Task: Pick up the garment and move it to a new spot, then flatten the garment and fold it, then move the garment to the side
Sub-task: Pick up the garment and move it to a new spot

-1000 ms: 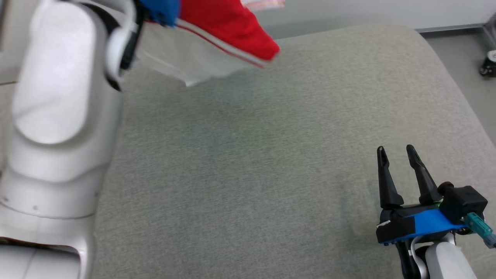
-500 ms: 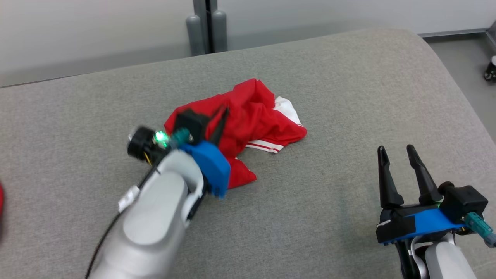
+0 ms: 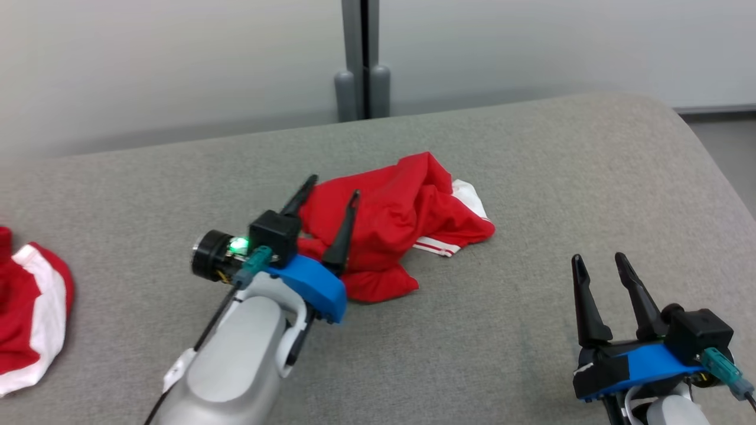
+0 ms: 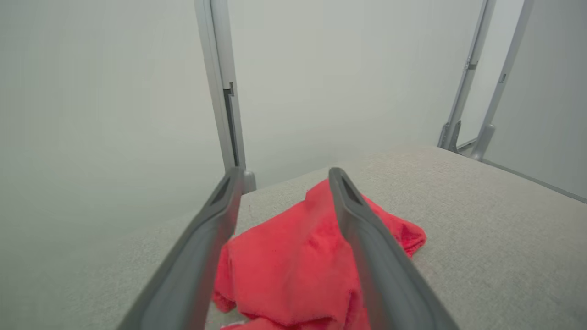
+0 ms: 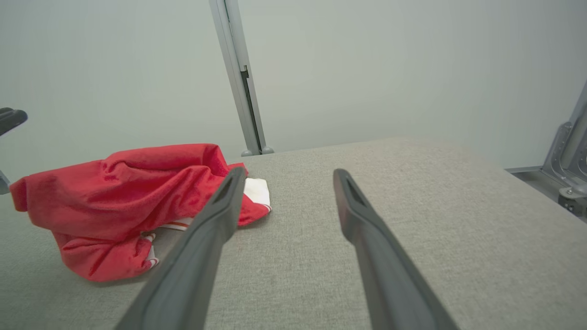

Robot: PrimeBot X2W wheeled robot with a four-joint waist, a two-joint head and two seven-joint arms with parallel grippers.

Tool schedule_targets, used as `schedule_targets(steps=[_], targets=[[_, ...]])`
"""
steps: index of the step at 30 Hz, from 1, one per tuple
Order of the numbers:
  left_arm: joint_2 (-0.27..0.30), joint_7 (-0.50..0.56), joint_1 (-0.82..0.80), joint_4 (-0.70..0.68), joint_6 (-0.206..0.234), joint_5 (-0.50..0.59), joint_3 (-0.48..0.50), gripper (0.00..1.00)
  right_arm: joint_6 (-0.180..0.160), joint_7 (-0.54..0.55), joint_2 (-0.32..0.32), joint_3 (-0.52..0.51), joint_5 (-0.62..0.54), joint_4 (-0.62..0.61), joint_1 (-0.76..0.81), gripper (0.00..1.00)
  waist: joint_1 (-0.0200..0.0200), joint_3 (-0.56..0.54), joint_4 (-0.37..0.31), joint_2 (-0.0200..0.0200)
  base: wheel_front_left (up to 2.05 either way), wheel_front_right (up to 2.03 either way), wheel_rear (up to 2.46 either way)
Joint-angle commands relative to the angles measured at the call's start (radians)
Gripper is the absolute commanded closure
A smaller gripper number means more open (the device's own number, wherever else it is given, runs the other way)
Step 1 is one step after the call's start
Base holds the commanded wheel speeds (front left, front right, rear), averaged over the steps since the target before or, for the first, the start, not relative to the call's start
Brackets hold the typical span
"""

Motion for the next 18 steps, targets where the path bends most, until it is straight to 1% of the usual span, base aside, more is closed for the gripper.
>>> schedule_targets(steps=[1, 4, 6, 8, 11, 13, 14, 15, 18], targets=[[0.025, -0.007, 0.025, -0.035, 0.015, 0.000, 0.031, 0.00, 0.000, -0.004, -0.002, -0.012, -0.006, 0.004, 0.021, 0.00, 0.0002, -0.012, 0.017, 0.0001, 0.00, 0.00, 0.00], [0.073, -0.007, 0.070, -0.117, 0.050, 0.029, 0.074, 0.00, 0.000, -0.004, -0.003, -0.023, -0.010, 0.003, 0.037, 0.00, 0.0002, -0.031, 0.046, 0.0001, 0.00, 0.00, 0.00], [0.094, -0.006, 0.117, -0.165, 0.072, 0.018, 0.119, 0.00, 0.000, -0.004, -0.003, -0.023, -0.014, 0.002, 0.048, 0.00, 0.0002, -0.043, 0.066, 0.0001, 0.00, 0.00, 0.00], [0.126, -0.006, 0.157, -0.223, 0.092, 0.029, 0.165, 0.00, 0.000, -0.004, -0.003, -0.024, -0.013, -0.001, 0.055, 0.00, 0.0002, -0.051, 0.084, 0.0001, 0.00, 0.00, 0.00], [0.157, -0.006, 0.237, -0.304, 0.120, 0.038, 0.233, 0.00, 0.000, -0.004, -0.003, -0.021, -0.014, -0.003, 0.063, 0.00, 0.0002, -0.062, 0.110, 0.0001, 0.00, 0.00, 0.00], [0.161, -0.006, 0.293, -0.356, 0.135, 0.035, 0.277, 0.00, 0.000, -0.004, -0.003, -0.018, -0.015, -0.005, 0.066, 0.00, 0.0002, -0.067, 0.129, 0.0001, 0.00, 0.00, 0.00], [0.173, -0.006, 0.318, -0.378, 0.142, 0.047, 0.293, 0.00, 0.000, -0.004, -0.003, -0.014, -0.016, -0.006, 0.068, 0.00, 0.0002, -0.069, 0.138, 0.0001, 0.00, 0.00, 0.00], [0.171, -0.006, 0.343, -0.398, 0.147, 0.046, 0.312, 0.00, 0.000, -0.004, -0.003, -0.016, -0.017, -0.006, 0.072, 0.00, 0.0002, -0.069, 0.149, 0.0001, 0.00, 0.00, 0.00], [0.172, -0.006, 0.411, -0.450, 0.152, 0.060, 0.351, 0.00, 0.000, -0.004, -0.003, -0.013, -0.019, -0.007, 0.077, 0.00, 0.0002, -0.075, 0.173, 0.0001, 0.00, 0.00, 0.00]])
